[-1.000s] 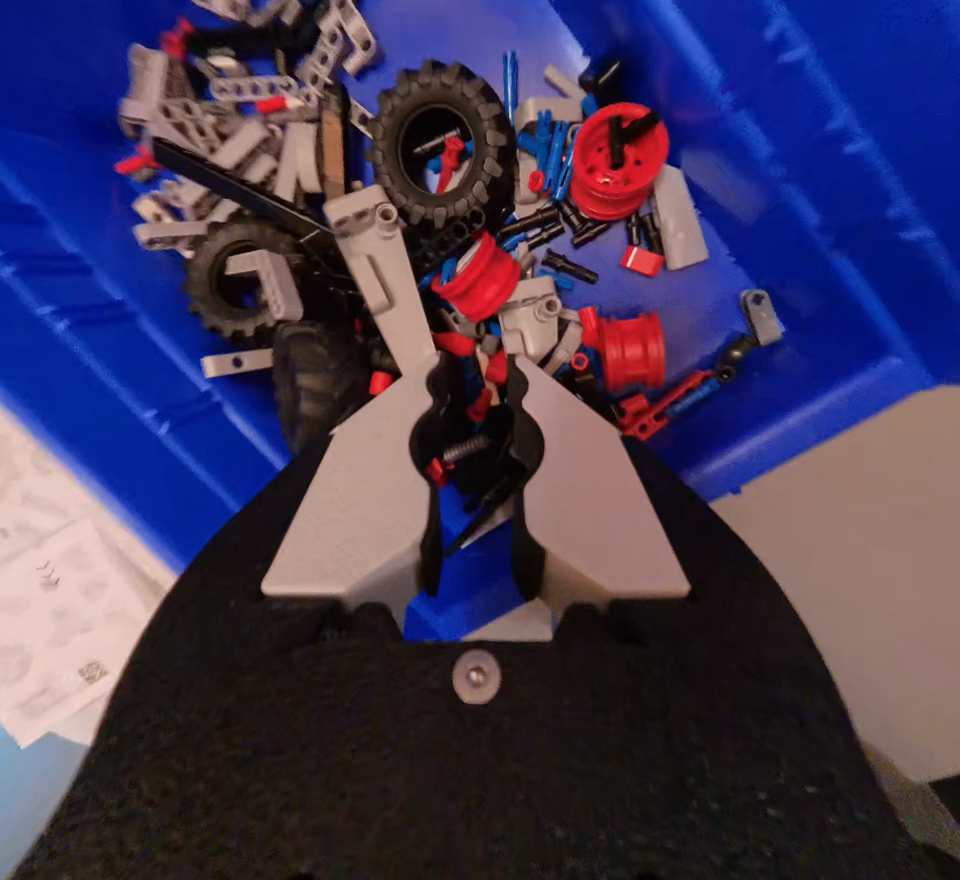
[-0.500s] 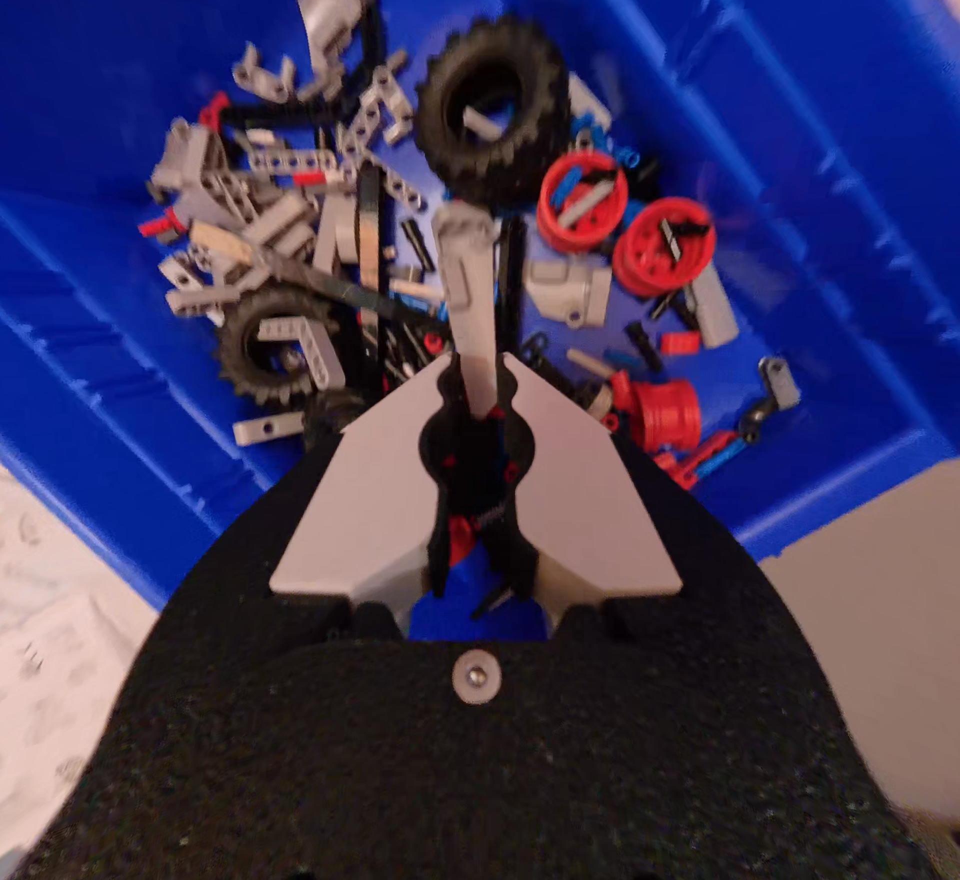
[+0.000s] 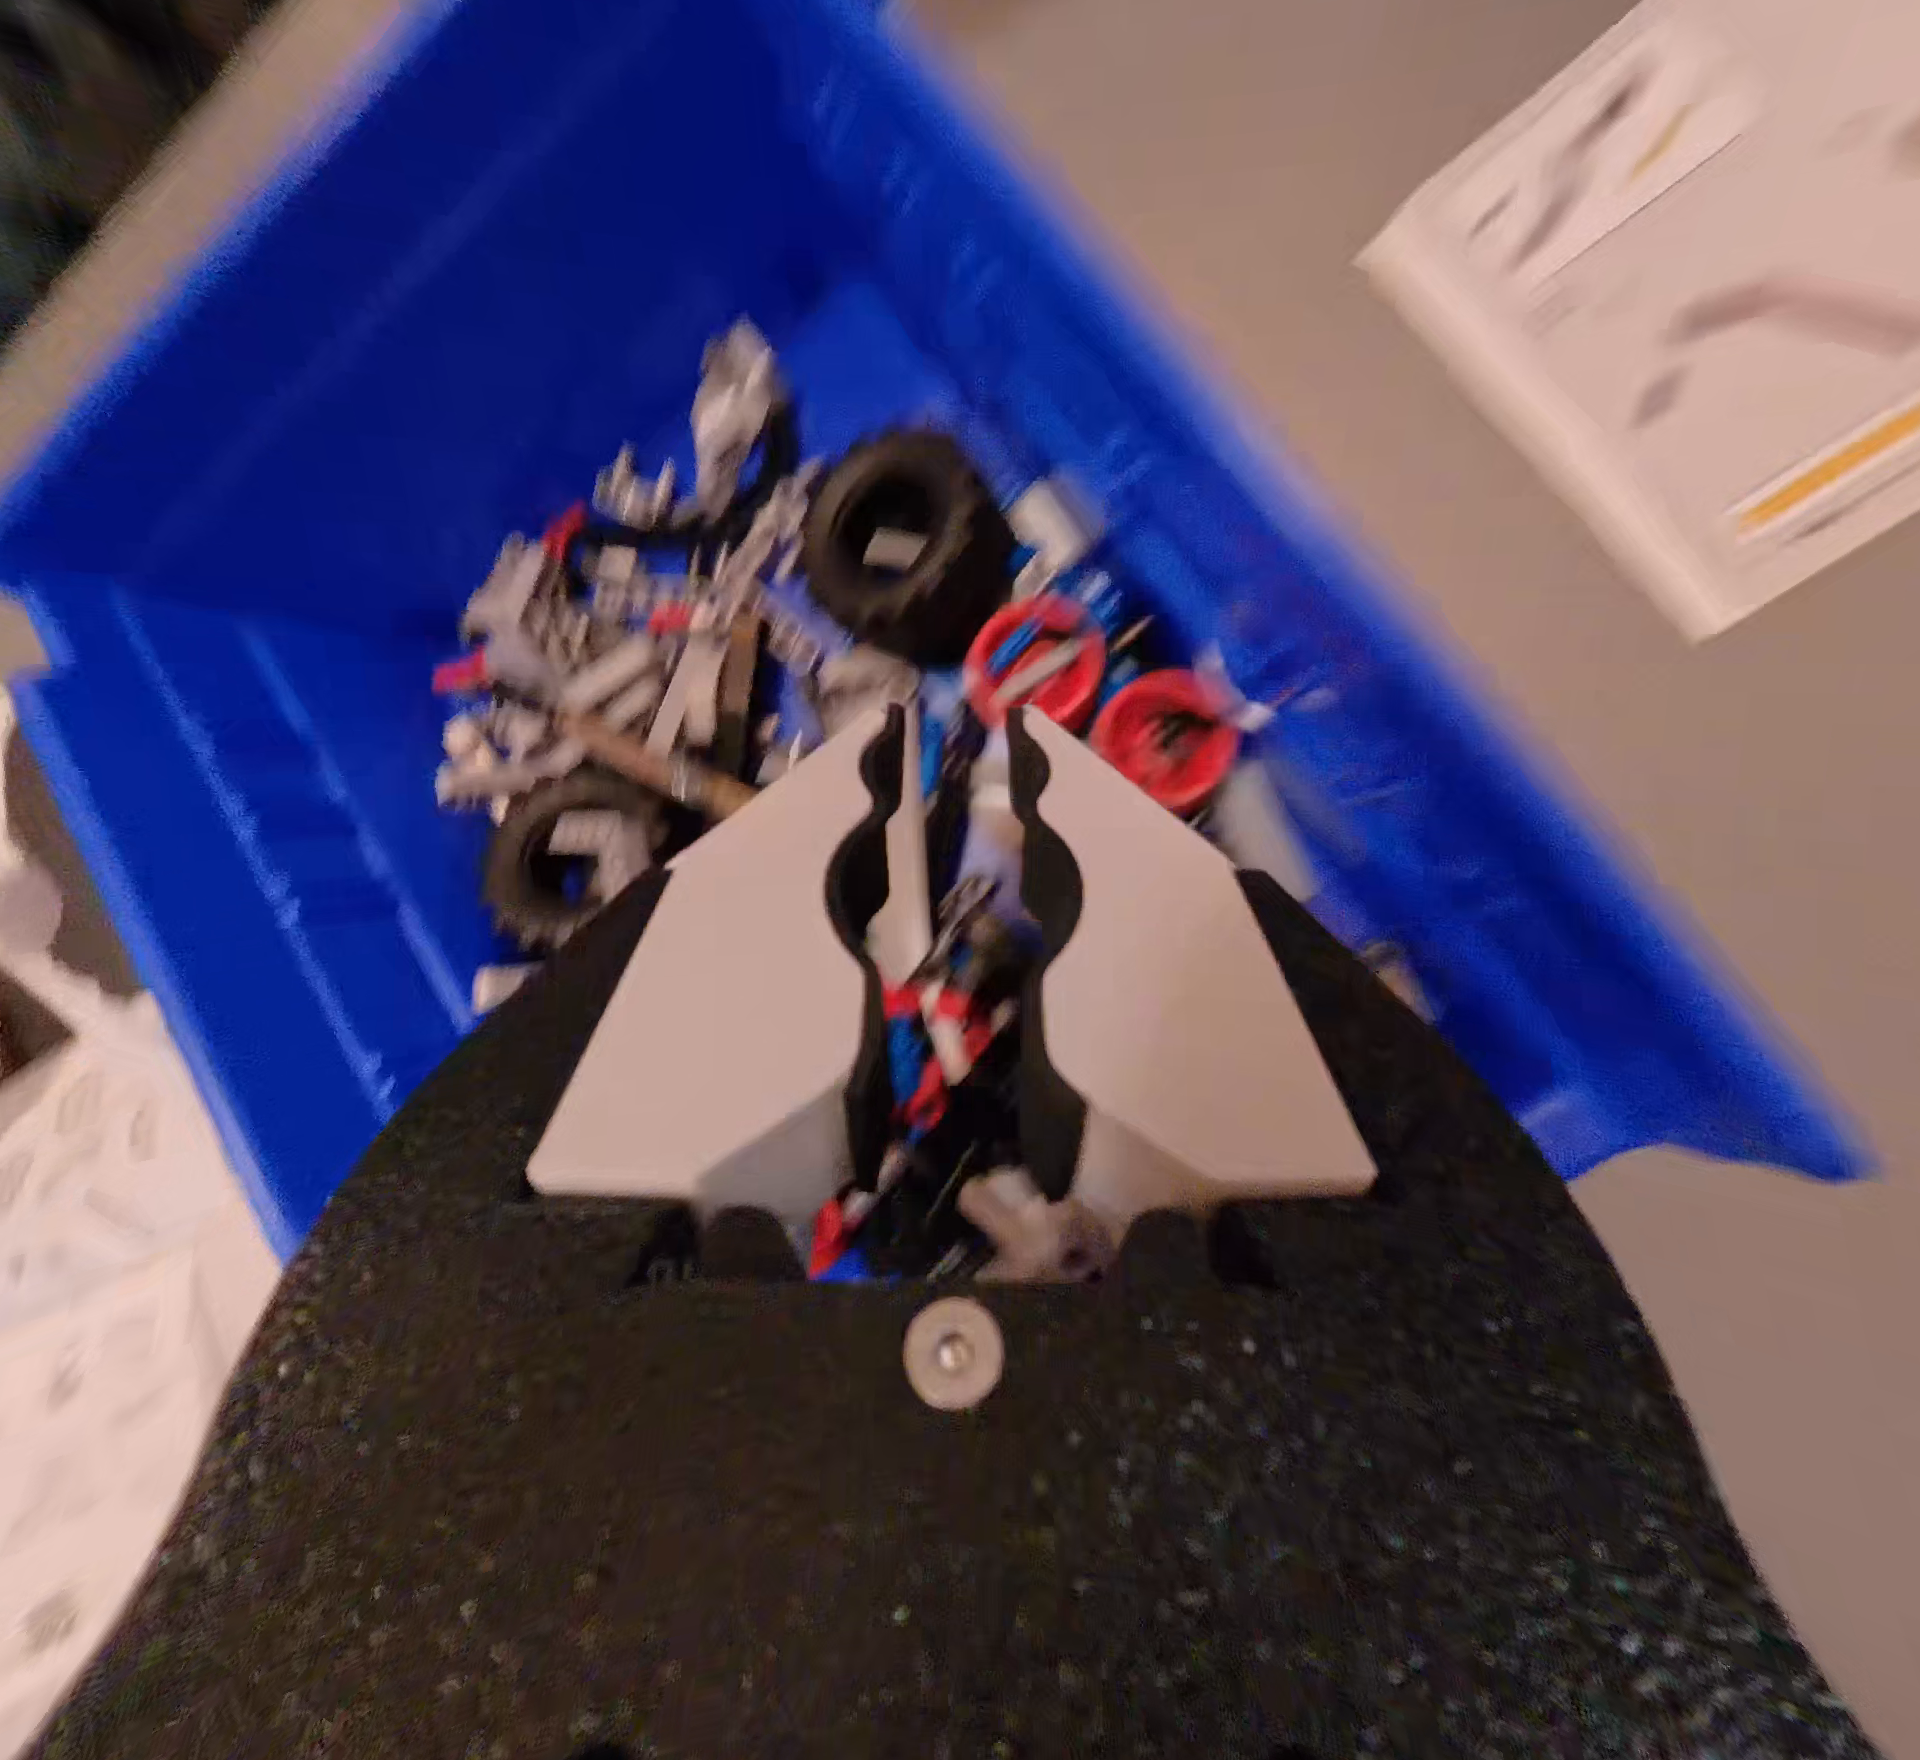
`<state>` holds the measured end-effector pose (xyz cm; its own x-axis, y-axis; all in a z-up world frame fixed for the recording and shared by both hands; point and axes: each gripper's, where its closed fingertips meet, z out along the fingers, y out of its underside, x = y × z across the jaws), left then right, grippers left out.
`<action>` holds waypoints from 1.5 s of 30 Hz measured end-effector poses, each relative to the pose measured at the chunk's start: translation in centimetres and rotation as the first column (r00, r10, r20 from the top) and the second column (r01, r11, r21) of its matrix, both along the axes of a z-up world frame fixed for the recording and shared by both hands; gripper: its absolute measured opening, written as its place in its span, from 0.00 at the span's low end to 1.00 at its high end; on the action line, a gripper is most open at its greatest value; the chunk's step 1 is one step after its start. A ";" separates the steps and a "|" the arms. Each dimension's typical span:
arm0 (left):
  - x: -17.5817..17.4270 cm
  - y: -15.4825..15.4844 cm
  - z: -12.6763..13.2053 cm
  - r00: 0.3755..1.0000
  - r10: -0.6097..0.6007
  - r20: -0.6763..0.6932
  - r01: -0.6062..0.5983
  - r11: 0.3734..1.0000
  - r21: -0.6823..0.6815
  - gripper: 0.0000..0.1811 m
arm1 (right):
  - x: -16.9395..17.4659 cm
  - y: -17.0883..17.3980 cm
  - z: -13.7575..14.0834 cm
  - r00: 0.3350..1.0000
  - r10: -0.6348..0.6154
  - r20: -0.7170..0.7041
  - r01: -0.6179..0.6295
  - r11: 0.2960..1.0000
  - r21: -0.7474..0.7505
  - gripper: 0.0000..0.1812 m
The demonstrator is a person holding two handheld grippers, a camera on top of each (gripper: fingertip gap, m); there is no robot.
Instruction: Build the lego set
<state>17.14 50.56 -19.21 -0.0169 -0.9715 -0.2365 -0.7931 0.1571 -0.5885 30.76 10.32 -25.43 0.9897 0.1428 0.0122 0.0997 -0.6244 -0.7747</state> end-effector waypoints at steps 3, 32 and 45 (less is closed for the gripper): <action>3.4 -4.6 3.1 0.984 -0.092 0.155 0.078 0.992 0.096 0.11 | 3.9 -0.6 1.8 0.988 -0.054 0.148 0.055 0.999 -0.002 0.35; 21.6 -41.2 -7.0 0.574 -0.797 -0.189 0.783 0.602 -0.159 0.19 | 9.2 -4.2 1.0 0.957 0.096 0.275 -0.088 0.995 -0.040 0.32; 21.5 -41.2 -7.0 0.630 -0.755 -0.181 0.735 0.655 -0.176 0.19 | 9.4 -4.3 1.5 0.963 0.076 0.259 -0.077 0.997 -0.006 0.31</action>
